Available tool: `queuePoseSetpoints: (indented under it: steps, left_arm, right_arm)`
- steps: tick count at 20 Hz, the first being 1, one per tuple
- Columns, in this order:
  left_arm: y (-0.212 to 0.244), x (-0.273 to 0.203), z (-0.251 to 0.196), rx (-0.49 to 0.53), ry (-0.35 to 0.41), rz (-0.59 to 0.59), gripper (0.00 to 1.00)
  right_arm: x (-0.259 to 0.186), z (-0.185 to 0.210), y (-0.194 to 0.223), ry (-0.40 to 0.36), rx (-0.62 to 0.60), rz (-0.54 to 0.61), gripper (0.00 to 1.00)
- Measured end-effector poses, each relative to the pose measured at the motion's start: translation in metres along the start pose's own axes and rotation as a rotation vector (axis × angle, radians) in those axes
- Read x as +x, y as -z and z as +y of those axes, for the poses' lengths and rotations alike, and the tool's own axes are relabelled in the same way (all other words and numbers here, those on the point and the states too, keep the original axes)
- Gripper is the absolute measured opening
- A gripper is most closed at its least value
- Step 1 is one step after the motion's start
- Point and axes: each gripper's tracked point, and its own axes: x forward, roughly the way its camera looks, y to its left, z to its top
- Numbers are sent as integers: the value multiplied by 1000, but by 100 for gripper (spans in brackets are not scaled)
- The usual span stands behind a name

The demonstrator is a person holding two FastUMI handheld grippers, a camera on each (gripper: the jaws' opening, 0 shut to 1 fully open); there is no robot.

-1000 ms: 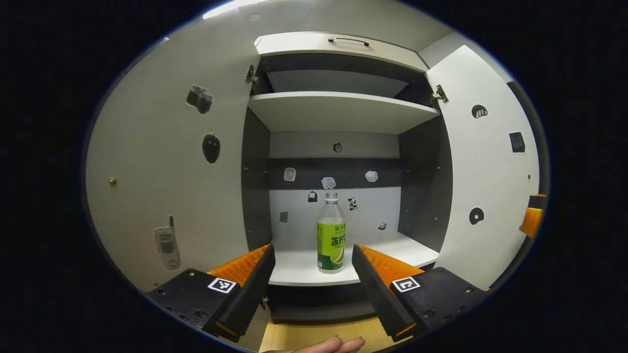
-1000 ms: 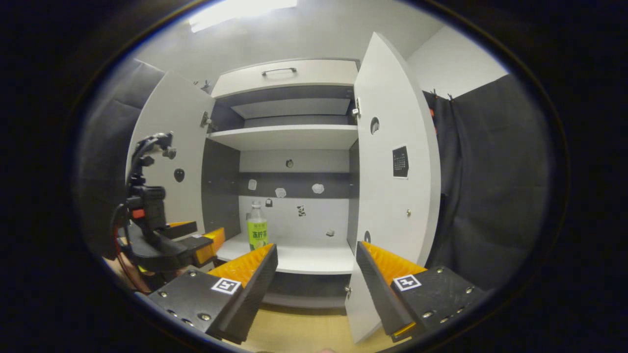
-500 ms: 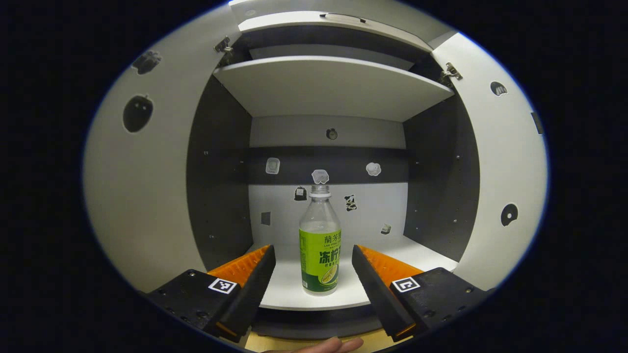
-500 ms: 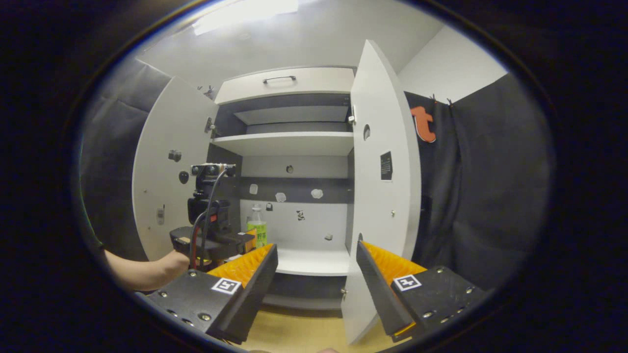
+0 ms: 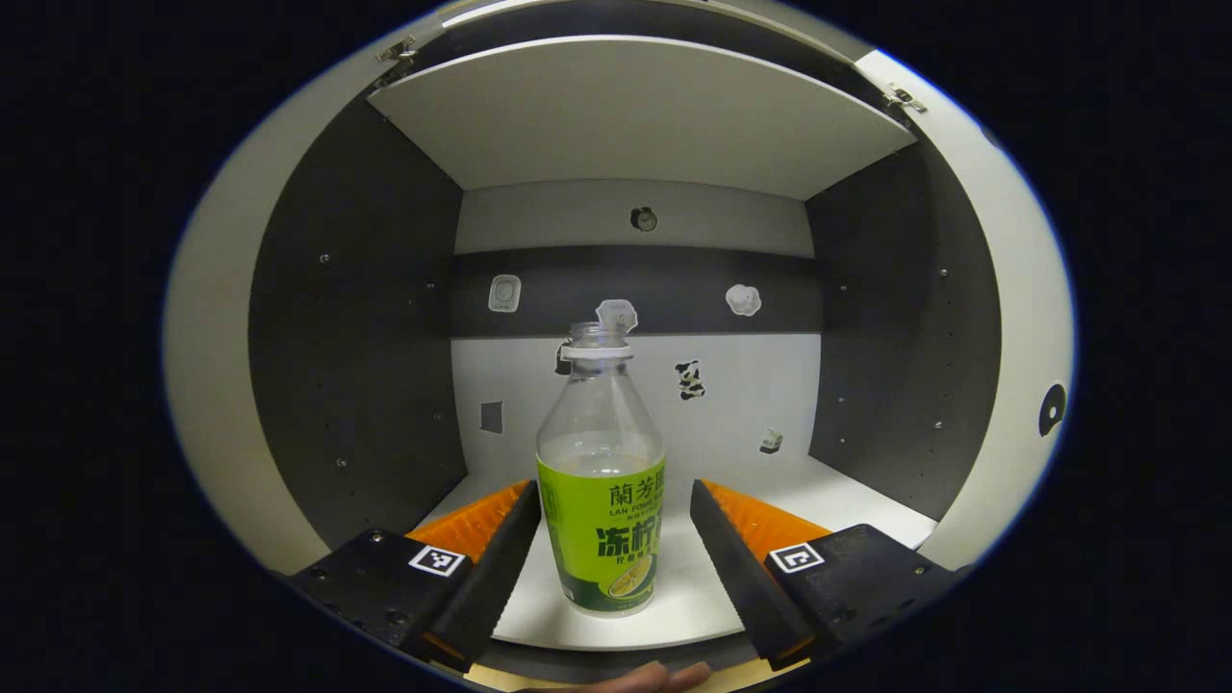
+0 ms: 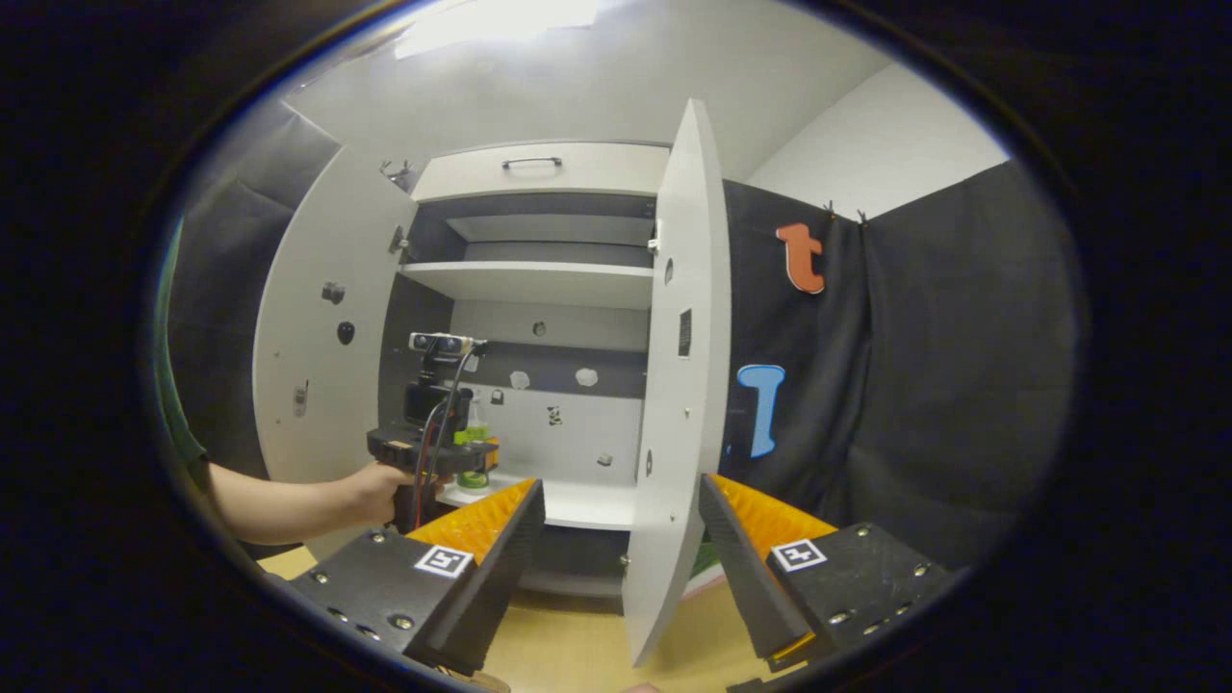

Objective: Grasp the bottle in the cabinet with the left hand and place it on the coaster, then close the right door with the right hand and the left door with the left hand.

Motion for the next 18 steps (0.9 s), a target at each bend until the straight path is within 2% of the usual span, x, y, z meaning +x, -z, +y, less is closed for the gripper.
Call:
queuePoseSetpoints:
  steps: [2,3,7,8,10,12,13,18]
  left_arm:
    - [2,8,2,11,5,18,97]
    - [1,8,7,5,-11,19,79]
    - [-12,-22,17,-39,-28,-2,79]
    - [-16,-32,19,-42,-32,-19,79]
    - [-24,-55,18,-36,-27,-48,79]
    - [-32,-82,16,-53,-28,-89,78]
    - [-36,-95,15,-53,-26,-110,78]
    - [-35,-174,6,-26,-31,-157,78]
  right_arm:
    - [-8,-11,-1,21,20,4,97]
    - [-13,-16,0,30,27,6,97]
    - [-40,-32,4,41,31,7,97]
    - [-46,-36,5,40,37,8,94]
    - [-57,-43,10,40,52,13,97]
    - [-66,-51,13,38,64,12,94]
    - [-71,-54,15,32,70,14,97]
    - [-90,-69,21,-9,90,3,97]
